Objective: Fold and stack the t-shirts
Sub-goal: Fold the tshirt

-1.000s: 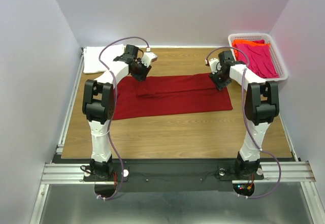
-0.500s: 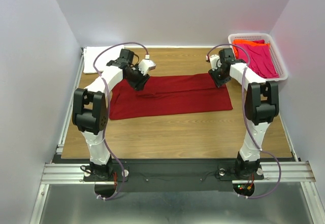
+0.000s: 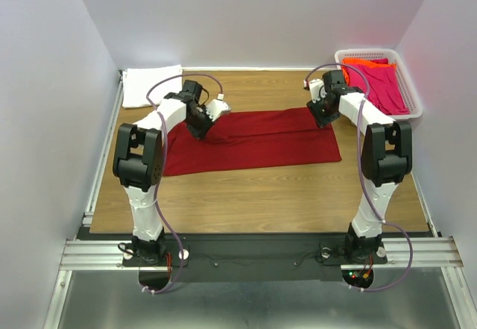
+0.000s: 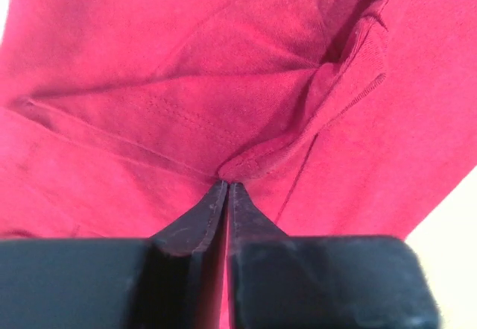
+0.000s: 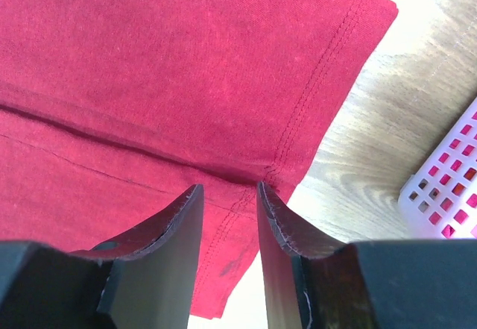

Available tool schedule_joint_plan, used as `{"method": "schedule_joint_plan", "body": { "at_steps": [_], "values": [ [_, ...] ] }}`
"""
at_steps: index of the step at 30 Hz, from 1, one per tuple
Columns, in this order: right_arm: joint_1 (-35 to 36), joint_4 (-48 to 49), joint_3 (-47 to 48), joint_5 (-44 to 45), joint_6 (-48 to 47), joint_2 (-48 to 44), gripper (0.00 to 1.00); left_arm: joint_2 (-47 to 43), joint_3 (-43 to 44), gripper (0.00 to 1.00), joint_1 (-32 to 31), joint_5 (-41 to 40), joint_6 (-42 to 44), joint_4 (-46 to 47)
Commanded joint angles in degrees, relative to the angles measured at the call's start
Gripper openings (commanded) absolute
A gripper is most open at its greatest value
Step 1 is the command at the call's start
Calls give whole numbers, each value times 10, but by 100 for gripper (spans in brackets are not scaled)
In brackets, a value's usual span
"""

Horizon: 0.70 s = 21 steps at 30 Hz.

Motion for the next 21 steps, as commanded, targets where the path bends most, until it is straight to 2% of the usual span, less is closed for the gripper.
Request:
{"method": "schedule_joint_plan", "body": {
  "at_steps": [1, 10, 21],
  "values": [
    [0, 9, -1, -4, 6, -14, 40, 4, 56, 0, -3, 6, 2, -12],
    [0, 9, 5, -3, 6, -8, 40, 39, 149, 0, -5, 46, -25, -11],
    [0, 8, 21, -40, 27, 3, 40, 120, 232, 0, -32, 45, -67, 18]
  ]
}}
